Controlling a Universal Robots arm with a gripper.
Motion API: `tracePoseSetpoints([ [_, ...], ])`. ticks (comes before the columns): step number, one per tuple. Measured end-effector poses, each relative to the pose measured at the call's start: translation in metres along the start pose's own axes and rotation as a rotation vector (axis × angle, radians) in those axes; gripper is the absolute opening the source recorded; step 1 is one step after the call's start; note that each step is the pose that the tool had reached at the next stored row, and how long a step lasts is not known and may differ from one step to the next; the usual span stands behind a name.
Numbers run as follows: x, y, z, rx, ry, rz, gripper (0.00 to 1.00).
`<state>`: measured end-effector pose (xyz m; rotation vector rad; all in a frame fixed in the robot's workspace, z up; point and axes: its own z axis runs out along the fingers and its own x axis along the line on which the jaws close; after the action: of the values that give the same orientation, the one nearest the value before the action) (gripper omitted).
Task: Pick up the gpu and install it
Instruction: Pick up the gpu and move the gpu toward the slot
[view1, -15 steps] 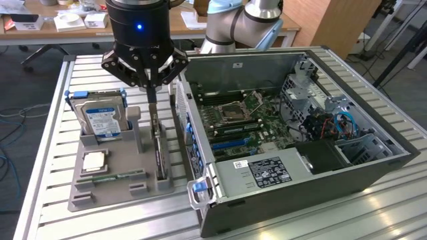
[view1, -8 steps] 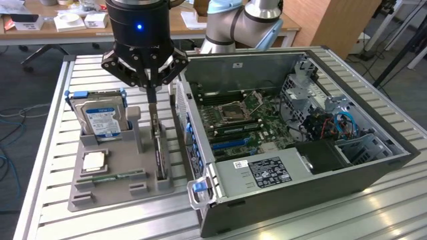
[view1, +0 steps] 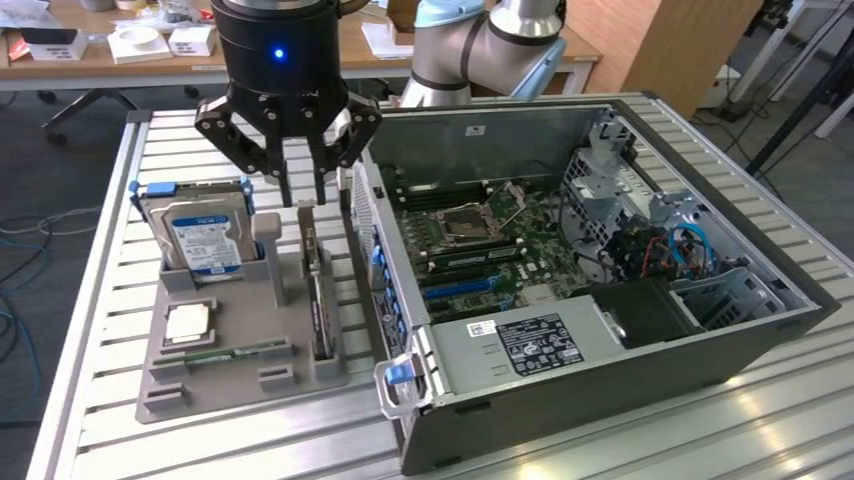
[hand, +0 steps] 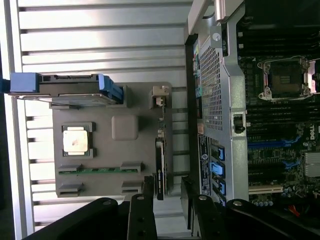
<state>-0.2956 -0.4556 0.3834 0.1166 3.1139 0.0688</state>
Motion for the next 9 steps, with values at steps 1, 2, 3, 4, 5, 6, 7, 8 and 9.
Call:
tracePoseSetpoints([
  [1, 0.0, 0.0, 0.0, 0.0, 0.0, 0.0, 0.36],
  [2, 0.0, 0.0, 0.0, 0.0, 0.0, 0.0, 0.36],
  [3, 0.0, 0.0, 0.0, 0.0, 0.0, 0.0, 0.36],
  [4, 0.0, 0.0, 0.0, 0.0, 0.0, 0.0, 0.36],
  [5, 0.0, 0.0, 0.0, 0.0, 0.0, 0.0, 0.36],
  [6, 0.0, 0.0, 0.0, 0.0, 0.0, 0.0, 0.36],
  [7, 0.0, 0.0, 0.0, 0.0, 0.0, 0.0, 0.36],
  [8, 0.0, 0.0, 0.0, 0.0, 0.0, 0.0, 0.37],
  [9, 0.0, 0.0, 0.0, -0.0001, 0.0, 0.0, 0.37],
])
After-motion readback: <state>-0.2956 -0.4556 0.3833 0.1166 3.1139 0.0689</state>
